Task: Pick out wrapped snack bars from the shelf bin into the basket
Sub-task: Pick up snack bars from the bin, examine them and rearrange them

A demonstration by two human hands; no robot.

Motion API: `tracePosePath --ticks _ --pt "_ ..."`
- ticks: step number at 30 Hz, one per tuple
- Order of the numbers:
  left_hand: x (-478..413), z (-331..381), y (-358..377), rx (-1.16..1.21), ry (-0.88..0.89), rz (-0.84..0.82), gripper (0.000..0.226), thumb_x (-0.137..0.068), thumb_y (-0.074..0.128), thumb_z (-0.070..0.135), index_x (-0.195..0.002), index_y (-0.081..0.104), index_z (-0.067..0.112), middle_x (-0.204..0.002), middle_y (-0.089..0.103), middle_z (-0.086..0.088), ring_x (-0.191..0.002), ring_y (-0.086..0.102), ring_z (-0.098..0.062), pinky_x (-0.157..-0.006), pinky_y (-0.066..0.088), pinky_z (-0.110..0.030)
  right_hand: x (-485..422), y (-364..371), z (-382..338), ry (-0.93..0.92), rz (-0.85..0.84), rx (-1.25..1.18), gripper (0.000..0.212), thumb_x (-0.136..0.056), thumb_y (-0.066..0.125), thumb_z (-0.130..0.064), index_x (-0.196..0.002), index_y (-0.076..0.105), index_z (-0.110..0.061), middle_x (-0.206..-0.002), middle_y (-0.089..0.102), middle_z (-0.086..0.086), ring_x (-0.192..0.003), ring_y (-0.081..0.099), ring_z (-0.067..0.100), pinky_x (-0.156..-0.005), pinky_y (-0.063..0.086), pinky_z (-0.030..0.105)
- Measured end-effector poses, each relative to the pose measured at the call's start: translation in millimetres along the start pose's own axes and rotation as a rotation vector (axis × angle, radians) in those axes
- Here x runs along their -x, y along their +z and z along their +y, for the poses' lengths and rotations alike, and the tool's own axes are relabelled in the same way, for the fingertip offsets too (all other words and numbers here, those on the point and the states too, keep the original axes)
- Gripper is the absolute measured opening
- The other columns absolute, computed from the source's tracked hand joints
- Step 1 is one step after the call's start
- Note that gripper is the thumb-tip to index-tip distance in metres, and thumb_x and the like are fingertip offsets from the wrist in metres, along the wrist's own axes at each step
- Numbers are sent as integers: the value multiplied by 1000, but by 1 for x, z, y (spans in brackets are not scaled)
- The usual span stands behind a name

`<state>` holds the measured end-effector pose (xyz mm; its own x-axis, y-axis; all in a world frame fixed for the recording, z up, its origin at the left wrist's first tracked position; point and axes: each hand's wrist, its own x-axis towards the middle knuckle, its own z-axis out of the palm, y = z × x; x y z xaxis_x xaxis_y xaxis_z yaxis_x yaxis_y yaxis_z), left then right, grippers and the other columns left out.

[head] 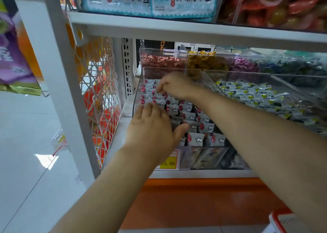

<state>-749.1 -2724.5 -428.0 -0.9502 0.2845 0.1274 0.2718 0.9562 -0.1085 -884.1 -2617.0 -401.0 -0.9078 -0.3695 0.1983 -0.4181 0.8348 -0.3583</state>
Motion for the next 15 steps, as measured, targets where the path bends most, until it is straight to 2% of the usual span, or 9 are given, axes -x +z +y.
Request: tracePosePath --ticks 1,3,6,9,10,12,15 --pt "0 -1 0 10 2 -1 84 -88 3 62 -146 22 6 -154 22 -13 -143 12 -27 -118 7 -40 -4 -2 0 14 95 -73 28 -94 44 -7 -103 70 -12 -115 66 6 -108 60 19 -96 46 39" --pt "0 -2 -1 22 8 -2 84 -87 3 62 -145 25 6 -153 24 -13 -143 13 -27 -118 8 -40 -12 -3 1 20 207 -59 22 -93 48 -6 -101 69 -11 -114 67 5 -103 61 16 -93 47 33" --pt "0 -2 -2 44 15 -7 83 -88 5 62 -145 26 6 -153 23 -13 -143 12 -27 -118 7 -40 -22 5 1 -18 118 197 17 -90 59 -18 -102 69 -11 -110 67 4 -104 60 19 -99 44 35" --pt "0 -3 -3 69 23 0 79 -90 8 61 -144 28 6 -153 25 -13 -143 14 -27 -118 9 -40 -26 17 1 -6 118 373 15 -85 66 -26 -94 69 -13 -107 63 3 -111 51 23 -89 46 37" --pt "0 -3 -3 79 27 5 79 -90 8 60 -143 29 6 -152 26 -13 -142 14 -27 -118 9 -40 -26 17 1 -14 159 352 12 -85 67 -24 -90 68 -13 -103 64 3 -107 54 22 -87 48 36" --pt "1 -4 -4 114 29 20 76 -91 11 59 -142 30 6 -151 28 -13 -142 15 -27 -117 9 -38 -23 12 0 -9 236 162 9 -87 65 -19 -87 66 -11 -94 66 4 -91 62 18 -83 52 35" --pt "2 -4 -5 191 30 66 68 -94 18 55 -140 33 8 -149 30 -11 -142 16 -26 -115 13 -37 -12 -5 -3 2 354 -109 10 -91 58 -18 -90 62 -9 -91 62 2 -84 57 15 -76 49 28"
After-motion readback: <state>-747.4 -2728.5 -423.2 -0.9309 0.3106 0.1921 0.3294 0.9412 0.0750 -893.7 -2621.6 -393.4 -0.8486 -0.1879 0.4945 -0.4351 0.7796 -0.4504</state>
